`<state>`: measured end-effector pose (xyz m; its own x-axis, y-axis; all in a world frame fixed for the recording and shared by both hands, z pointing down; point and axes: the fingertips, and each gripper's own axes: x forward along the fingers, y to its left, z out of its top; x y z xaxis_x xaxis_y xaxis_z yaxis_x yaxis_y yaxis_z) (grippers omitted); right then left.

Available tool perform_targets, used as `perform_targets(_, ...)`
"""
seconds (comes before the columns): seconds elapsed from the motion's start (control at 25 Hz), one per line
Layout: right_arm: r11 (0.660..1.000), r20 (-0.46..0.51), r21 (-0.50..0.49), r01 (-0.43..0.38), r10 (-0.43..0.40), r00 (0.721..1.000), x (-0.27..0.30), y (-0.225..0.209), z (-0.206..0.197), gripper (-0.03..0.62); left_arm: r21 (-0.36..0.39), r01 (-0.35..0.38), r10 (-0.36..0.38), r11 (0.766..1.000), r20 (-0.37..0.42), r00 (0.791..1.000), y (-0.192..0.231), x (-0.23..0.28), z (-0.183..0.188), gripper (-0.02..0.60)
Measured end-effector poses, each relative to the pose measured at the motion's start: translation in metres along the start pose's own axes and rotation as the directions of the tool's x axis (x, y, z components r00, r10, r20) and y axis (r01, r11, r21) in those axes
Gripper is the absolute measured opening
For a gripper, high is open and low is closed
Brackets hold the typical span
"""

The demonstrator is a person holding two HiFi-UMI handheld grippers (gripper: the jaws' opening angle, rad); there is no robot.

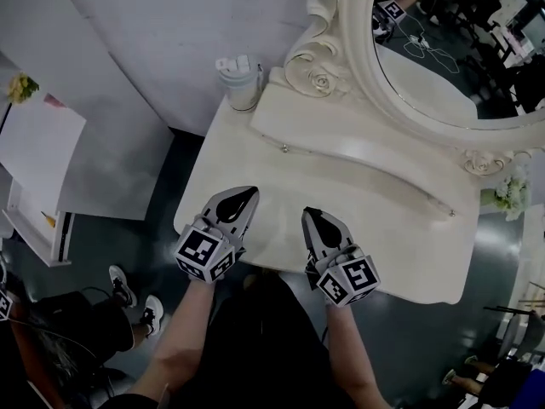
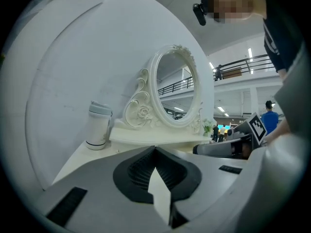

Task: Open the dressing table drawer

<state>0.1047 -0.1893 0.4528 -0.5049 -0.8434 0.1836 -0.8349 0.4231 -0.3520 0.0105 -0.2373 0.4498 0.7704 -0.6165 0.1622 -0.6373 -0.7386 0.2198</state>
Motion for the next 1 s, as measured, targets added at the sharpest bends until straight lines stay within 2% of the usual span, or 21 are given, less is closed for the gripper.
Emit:
perform_targets(0.28, 1.0, -0.031, -0.014, -0.021, 0.021, 0.999, 0.037, -0.02, 0.003, 0.005, 0.014, 0.002, -0.002, 1.0, -0.042, 0.999, 0.016, 0.039, -0.006, 0.015)
perform_targets(0.6, 1.0, -0.064, 0.014, -0.018, 0.019, 0.998, 0.071, -0.042, -0.002, 0.006, -0.013, -0.006, 0.005, 1.0, -0.101, 0.995, 0.031, 0.071, -0.017, 0.02)
perform_targets(0.88, 1.0, -0.106, 0.001, 0.006, -0.006, 0.994, 0.092, -0.06, -0.007, 0.005, -0.043, -0.043, 0.034, 0.998, -0.192, 0.981, 0.042, 0.101, -0.035, 0.101)
perform_targets(1.0, 1.0, -0.122, -0.005, 0.017, -0.017, 0.992, 0.097, -0.067, -0.011, 0.006, -0.051, -0.074, 0.061, 0.996, -0.215, 0.975, 0.046, 0.111, -0.041, 0.103)
